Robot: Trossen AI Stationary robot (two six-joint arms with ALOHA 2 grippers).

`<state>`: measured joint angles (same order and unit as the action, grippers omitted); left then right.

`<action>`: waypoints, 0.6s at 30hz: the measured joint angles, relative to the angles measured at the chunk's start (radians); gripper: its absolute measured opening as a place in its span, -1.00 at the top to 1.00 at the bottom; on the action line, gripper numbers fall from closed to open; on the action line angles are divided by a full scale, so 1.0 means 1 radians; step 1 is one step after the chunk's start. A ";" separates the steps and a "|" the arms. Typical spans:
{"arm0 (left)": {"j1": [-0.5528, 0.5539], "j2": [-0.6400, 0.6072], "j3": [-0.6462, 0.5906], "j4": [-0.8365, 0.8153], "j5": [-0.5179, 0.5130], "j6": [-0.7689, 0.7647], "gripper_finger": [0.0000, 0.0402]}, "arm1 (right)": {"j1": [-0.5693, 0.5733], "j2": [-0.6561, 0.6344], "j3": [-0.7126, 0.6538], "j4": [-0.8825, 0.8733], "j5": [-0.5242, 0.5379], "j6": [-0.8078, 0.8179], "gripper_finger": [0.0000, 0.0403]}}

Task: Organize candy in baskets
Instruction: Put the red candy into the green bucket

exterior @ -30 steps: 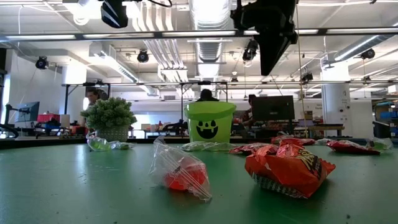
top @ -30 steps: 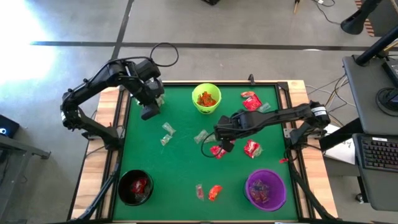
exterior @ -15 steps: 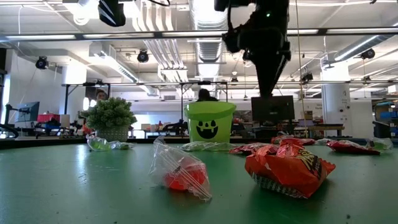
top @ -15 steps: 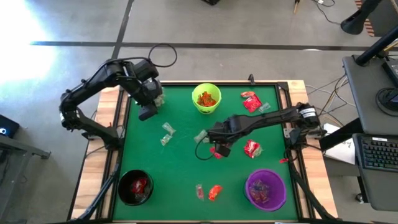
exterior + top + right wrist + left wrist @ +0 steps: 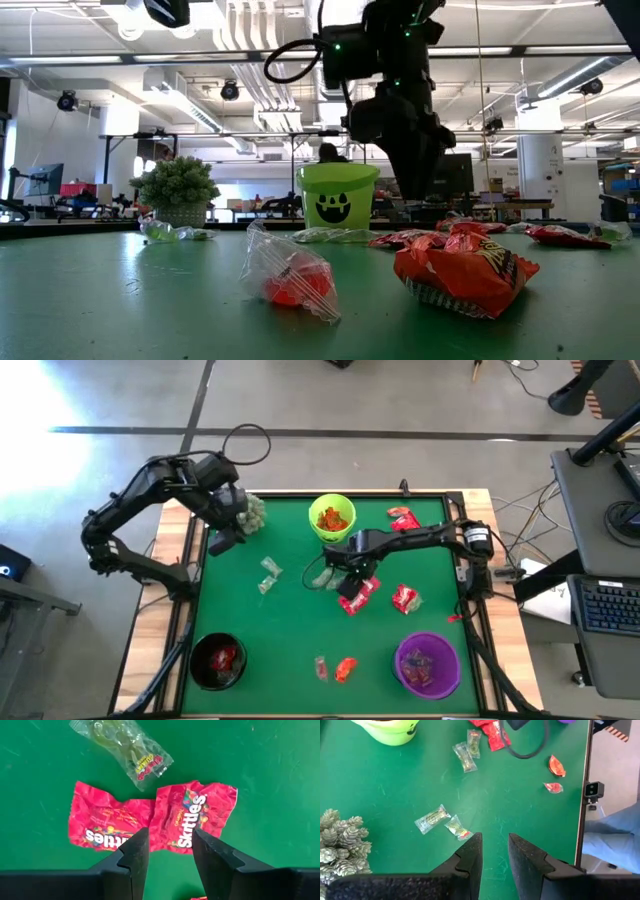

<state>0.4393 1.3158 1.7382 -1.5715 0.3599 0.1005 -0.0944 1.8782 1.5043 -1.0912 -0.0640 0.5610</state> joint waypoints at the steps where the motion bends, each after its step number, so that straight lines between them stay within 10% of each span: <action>1: 0.000 -0.009 0.000 0.000 0.000 0.000 0.62 | -0.008 0.000 0.000 0.011 -0.020 0.000 0.30; 18: 0.000 -0.062 0.000 0.000 0.000 0.074 0.62 | -0.036 0.026 0.005 0.018 0.011 -0.009 0.30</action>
<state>0.4393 1.2533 1.7382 -1.5714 0.3595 0.1742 -0.1300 1.9042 1.5095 -1.0728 -0.0525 0.5523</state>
